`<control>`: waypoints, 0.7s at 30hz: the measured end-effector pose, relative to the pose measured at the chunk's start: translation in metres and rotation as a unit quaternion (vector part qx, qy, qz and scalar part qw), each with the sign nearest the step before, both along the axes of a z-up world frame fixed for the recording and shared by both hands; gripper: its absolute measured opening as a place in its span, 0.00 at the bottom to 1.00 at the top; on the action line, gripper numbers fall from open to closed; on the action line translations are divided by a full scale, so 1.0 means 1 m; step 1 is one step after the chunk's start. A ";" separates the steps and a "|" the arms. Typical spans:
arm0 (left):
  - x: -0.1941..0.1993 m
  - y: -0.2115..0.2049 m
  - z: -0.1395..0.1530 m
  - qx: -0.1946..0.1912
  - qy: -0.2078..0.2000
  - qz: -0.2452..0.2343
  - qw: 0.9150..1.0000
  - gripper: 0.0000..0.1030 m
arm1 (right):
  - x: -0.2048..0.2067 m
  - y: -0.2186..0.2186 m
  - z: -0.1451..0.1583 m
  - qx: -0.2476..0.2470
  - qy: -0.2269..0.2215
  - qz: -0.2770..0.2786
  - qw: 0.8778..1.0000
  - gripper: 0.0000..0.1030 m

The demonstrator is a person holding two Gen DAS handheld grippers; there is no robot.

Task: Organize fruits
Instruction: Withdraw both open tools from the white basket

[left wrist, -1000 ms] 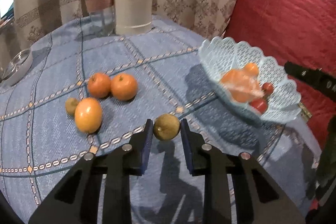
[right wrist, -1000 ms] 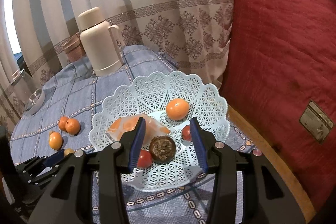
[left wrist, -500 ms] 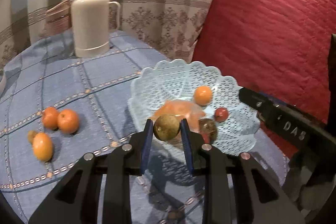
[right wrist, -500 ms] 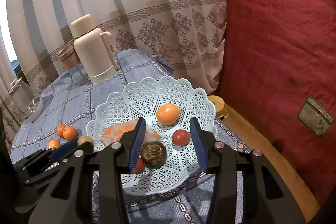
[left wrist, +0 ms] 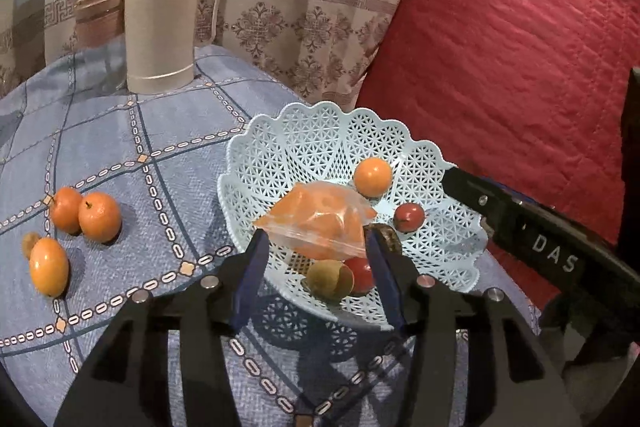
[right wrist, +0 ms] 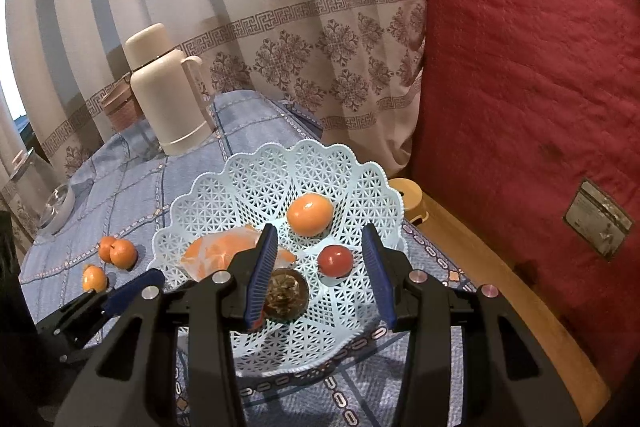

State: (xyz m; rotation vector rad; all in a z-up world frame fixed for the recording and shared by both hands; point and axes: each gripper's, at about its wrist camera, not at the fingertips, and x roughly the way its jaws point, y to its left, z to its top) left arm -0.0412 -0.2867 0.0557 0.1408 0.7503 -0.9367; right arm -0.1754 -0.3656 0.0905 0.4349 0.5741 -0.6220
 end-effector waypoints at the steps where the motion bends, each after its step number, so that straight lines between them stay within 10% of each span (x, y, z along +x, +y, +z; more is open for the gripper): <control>1: 0.000 0.002 0.001 -0.004 0.000 0.001 1.000 0.50 | 0.001 0.001 0.000 0.000 0.001 0.001 1.000 0.44; 8: -0.002 0.013 0.010 -0.025 -0.009 0.011 1.000 0.76 | 0.001 0.002 -0.002 -0.001 0.003 0.002 1.000 0.44; 21: 0.017 0.037 0.017 -0.041 -0.014 0.062 0.997 0.78 | 0.001 0.006 -0.002 -0.008 -0.002 0.001 1.000 0.58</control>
